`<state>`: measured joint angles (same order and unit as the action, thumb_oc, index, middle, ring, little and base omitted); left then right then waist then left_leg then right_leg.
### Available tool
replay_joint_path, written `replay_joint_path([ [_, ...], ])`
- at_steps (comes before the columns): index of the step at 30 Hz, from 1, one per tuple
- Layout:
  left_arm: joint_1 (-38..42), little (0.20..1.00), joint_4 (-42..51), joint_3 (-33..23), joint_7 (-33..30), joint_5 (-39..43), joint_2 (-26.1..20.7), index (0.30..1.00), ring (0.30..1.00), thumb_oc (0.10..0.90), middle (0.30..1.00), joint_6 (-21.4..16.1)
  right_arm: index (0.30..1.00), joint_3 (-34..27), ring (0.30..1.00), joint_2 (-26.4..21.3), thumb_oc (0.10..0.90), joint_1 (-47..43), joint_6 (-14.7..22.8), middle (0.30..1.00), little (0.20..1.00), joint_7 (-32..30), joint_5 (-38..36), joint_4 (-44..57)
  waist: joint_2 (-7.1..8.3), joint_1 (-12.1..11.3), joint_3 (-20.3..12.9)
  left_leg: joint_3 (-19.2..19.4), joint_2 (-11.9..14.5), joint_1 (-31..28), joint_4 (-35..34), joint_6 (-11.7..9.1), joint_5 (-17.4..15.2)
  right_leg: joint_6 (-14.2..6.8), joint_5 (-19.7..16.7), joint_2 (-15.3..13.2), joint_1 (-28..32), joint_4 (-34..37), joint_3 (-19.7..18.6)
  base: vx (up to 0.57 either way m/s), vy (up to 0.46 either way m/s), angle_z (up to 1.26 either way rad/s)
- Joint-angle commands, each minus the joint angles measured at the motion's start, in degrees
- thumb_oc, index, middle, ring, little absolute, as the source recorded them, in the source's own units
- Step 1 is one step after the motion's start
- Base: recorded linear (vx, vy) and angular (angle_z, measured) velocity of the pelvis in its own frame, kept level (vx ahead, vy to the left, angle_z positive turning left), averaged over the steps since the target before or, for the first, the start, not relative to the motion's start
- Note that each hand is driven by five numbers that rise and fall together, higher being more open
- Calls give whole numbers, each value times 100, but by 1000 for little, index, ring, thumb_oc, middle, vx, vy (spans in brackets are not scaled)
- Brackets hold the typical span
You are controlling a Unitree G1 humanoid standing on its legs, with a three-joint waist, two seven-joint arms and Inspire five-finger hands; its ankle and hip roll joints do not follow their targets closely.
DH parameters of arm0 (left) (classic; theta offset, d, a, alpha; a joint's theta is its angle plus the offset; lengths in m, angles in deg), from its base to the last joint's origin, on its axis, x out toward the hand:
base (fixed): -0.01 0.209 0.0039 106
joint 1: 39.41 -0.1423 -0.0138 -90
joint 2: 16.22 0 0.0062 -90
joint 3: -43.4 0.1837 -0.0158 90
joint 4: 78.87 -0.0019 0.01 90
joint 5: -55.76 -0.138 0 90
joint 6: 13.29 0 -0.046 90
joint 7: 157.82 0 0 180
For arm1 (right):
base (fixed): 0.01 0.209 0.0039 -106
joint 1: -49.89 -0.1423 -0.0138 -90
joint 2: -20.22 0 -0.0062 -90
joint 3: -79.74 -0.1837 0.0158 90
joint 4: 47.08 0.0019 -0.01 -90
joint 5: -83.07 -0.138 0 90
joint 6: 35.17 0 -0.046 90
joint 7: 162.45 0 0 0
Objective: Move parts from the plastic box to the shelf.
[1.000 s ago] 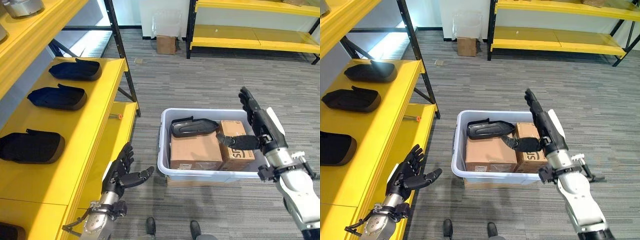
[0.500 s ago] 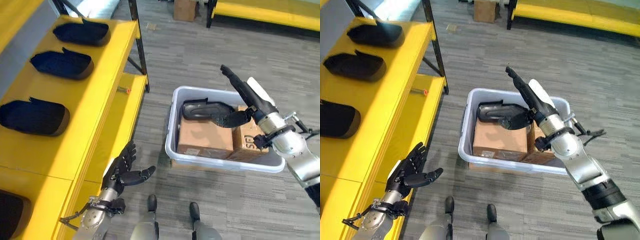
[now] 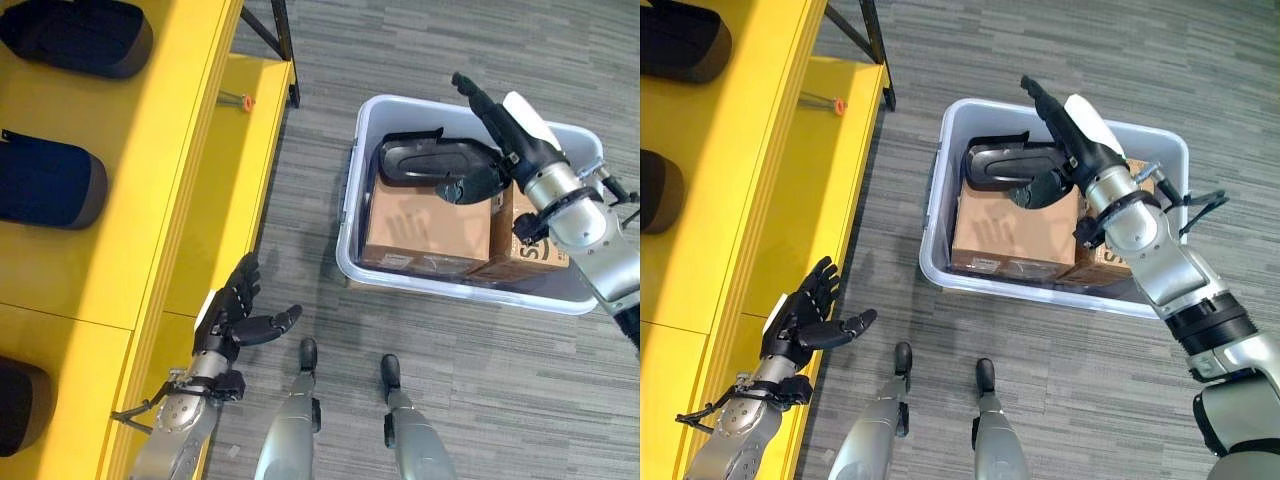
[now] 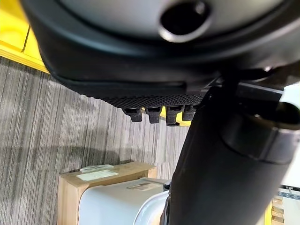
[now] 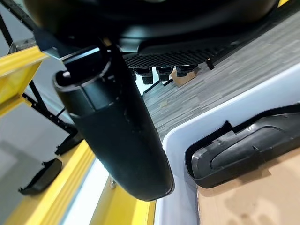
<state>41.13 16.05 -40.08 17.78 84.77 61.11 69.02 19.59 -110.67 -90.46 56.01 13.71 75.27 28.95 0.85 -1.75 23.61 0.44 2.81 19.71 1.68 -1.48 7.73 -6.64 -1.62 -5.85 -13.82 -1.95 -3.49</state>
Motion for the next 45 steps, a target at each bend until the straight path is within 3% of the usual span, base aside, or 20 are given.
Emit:
replay_joint_path([
  [1, -250, 1000, 589, -258, -67, 52, -357, 1000, 1000, 900, 1000, -657, 1000, 116, 1000, -265, 900, -870, 326, 1000, 1000, -435, 235, 6, 180, -23, -488, -39, 556, 301, 858, -306, -662, -63, 441, -418, -455, -540, 101, -22, -5, 3],
  [9, -122, 1000, 456, -209, -183, 83, -311, 1000, 1000, 900, 1000, -721, 1000, 663, 1000, -240, 900, -1626, 363, 1000, 1000, -521, 322, -563, 158, -81, -300, -64, 566, 518, 826, -342, -539, -37, 453, -350, -720, -653, 139, -24, -7, 2],
  [45, 285, 1000, 240, -244, -542, -74, -116, 1000, 1000, 900, 1000, -879, 1000, 1786, 1000, -698, 900, -2508, 286, 1000, 1000, -363, 1177, -1257, 181, -67, 269, -65, 538, 1002, 681, -399, -353, -39, 370, -282, -1262, -720, 192, 2, -1, 0],
])
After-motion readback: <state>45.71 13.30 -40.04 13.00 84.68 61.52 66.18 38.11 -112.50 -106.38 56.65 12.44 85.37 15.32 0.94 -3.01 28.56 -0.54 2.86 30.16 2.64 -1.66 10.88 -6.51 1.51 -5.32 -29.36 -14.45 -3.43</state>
